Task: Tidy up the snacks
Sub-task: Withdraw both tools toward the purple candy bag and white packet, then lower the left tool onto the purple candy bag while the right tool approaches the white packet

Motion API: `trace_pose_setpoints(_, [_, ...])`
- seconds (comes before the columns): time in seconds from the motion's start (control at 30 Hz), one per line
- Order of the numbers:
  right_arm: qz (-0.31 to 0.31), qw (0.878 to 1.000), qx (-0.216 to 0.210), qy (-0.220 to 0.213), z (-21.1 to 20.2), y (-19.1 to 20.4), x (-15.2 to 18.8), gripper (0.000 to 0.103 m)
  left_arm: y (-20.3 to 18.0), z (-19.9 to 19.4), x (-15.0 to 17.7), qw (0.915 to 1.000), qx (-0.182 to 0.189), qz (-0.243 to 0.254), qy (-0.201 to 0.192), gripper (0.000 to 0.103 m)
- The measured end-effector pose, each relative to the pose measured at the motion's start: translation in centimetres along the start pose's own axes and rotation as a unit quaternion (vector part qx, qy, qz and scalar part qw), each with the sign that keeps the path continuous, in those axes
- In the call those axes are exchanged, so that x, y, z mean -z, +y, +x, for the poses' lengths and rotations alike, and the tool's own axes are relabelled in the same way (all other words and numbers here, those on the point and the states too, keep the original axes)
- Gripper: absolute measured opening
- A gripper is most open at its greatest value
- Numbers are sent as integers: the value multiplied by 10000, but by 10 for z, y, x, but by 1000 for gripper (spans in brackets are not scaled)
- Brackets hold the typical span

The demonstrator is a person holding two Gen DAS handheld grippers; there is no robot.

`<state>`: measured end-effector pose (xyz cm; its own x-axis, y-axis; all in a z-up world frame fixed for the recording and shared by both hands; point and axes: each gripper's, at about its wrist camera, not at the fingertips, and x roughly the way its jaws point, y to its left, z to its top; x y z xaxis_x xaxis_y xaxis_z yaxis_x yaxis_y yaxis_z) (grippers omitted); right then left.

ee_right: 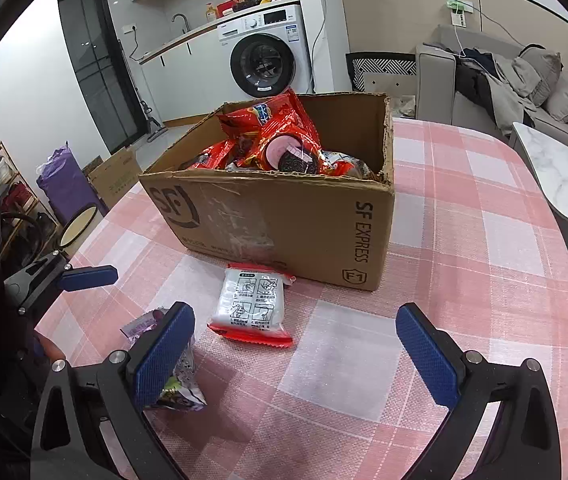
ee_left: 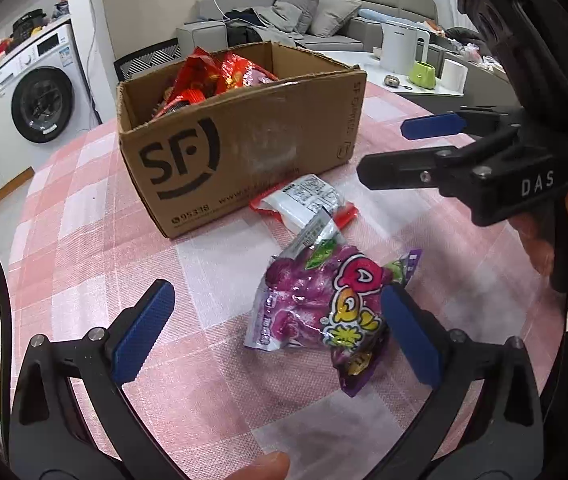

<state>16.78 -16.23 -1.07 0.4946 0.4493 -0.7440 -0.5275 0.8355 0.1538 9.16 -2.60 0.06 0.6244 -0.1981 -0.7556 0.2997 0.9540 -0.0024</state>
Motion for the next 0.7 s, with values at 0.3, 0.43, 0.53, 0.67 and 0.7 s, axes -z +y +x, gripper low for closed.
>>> trace_pose_setpoints(0.3, [-6,10000,7,16,0,0,1,103,-3,4,3,9996,244,94,94,102])
trace_pose_setpoints(0.43, [-30,10000,-12,51,2,2,1,103,1,15,4,9994,231,-6,244,103])
trace_pose_setpoints(0.53, [-38,9999,-15,94,6,3,2,103,6,20,3,9995,142,-104,274,103])
trace_pose_setpoints(0.67, [8,9999,-28,166,11,1,4,103,18,27,2,9990,128,-302,299,103])
trace_pose_setpoints(0.7, [34,9998,-19,196,13,0,4,103,23,28,4,9988,142,-360,297,103])
